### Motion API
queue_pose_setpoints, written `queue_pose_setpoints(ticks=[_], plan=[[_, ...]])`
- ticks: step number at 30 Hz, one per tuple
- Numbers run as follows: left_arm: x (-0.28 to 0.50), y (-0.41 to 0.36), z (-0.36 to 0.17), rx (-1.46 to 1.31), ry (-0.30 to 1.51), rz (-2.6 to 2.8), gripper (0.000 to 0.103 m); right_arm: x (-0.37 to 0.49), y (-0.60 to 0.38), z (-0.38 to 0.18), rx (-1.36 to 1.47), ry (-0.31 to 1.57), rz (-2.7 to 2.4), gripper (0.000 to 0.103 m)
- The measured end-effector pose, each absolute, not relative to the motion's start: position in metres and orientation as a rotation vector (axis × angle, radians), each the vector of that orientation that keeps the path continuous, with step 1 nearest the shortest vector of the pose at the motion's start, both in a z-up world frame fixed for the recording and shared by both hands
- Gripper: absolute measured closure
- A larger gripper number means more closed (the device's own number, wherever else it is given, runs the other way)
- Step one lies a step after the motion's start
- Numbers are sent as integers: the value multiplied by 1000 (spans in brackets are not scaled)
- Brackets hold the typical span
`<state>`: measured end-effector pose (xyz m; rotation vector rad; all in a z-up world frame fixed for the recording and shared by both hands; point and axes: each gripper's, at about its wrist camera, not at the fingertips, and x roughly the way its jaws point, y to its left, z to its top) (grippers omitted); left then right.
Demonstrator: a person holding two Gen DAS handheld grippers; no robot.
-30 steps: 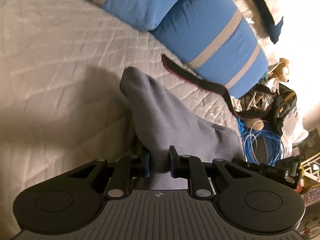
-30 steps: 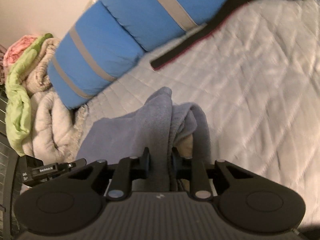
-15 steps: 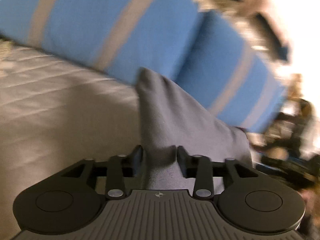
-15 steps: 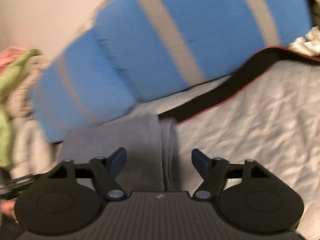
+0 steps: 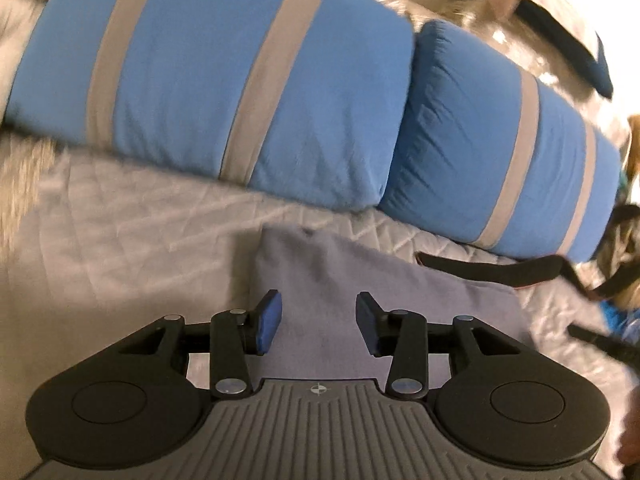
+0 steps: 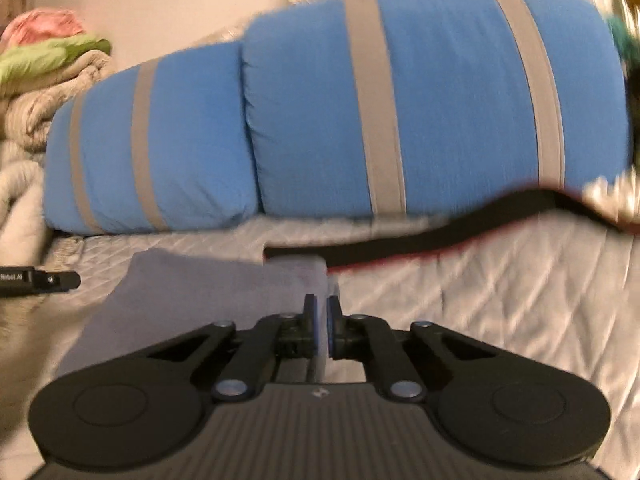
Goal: Fold clothes
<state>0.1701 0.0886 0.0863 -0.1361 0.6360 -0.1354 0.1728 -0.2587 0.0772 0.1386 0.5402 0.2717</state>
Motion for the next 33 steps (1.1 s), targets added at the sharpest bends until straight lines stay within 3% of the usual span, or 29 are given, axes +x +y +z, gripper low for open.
queue_pose_setpoints(ticks=[6, 12, 14, 18, 26, 29, 31, 33], plan=[[210, 66, 73, 12, 579, -94, 75, 196, -212, 76, 15, 456, 286, 98], [258, 59, 36, 99, 651, -82, 82, 232, -197, 42, -16, 540, 303, 100], [266, 62, 25, 87, 682, -84, 83, 235, -198, 34, -33, 546, 308, 92], [270, 76, 16, -2, 682, -106, 83, 235, -204, 27, -31, 537, 318, 87], [259, 100, 31, -64, 671, -37, 92, 213, -214, 36, -19, 524, 303, 86], [239, 109, 42, -81, 673, -85, 92, 205, -218, 39, -14, 519, 297, 87], [224, 106, 47, -84, 683, -131, 92, 199, -220, 42, -10, 515, 293, 96], [211, 102, 46, -71, 699, -163, 92, 192, -223, 44, -6, 523, 301, 98]])
